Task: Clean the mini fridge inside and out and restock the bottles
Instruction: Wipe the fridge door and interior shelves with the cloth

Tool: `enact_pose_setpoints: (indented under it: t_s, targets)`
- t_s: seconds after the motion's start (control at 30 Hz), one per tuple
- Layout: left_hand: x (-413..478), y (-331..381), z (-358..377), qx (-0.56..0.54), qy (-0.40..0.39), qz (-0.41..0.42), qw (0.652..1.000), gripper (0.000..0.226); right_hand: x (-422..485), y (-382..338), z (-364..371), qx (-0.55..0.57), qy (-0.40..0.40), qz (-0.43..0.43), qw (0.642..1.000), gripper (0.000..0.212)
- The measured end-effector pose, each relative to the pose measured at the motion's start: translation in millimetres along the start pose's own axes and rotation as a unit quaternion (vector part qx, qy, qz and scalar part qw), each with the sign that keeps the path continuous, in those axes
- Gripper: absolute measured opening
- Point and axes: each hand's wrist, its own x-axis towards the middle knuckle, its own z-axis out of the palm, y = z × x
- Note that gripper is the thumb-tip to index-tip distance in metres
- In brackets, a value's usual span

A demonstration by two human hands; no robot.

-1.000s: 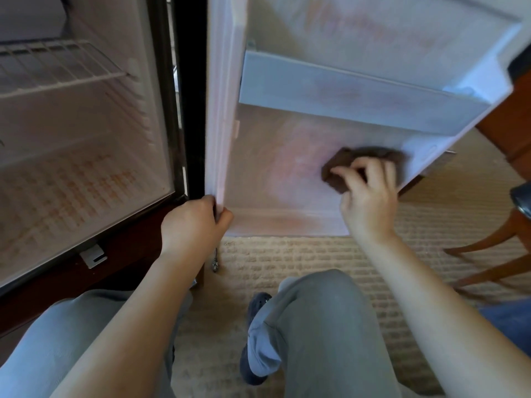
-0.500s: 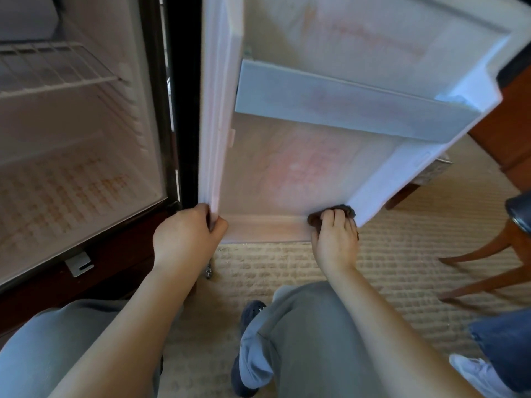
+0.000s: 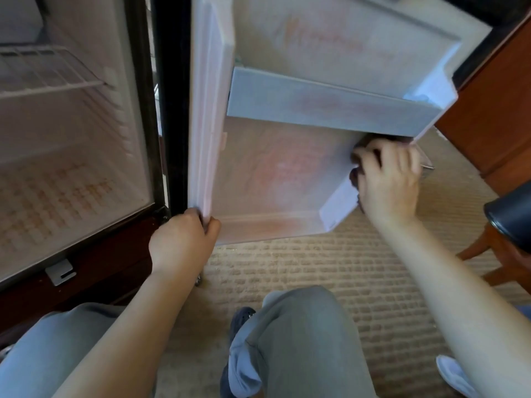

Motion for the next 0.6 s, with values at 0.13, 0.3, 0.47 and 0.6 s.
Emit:
enact_pose_setpoints:
  t_s: [0.13,0.3,0.47,0.6]
  targets:
    - [0.3,1.4,1.0,0.01,-0.005,0.003,1.0,0.03,3.0,5.0,6.9,-0.042,-0.057,0.015,0.997,0.033]
    - [1.4,1.8,1.2,0.009,0.002,0.009,1.0,0.031,-46.2,-13.2,42.9,-0.042,-0.205,-0.035,0.977,0.053]
    - [2.4,-2.3,3.4,0.022,0.001,0.025,0.999,0.032,-88.9,-40.0,64.3,-0.03,-0.243,-0.076,0.967,0.023]
    - [3.9,-5.5,2.4,0.014,-0.008,0.034,0.999,0.032,-72.4,-25.9,58.9,0.03,-0.188,-0.072,0.979,0.017]
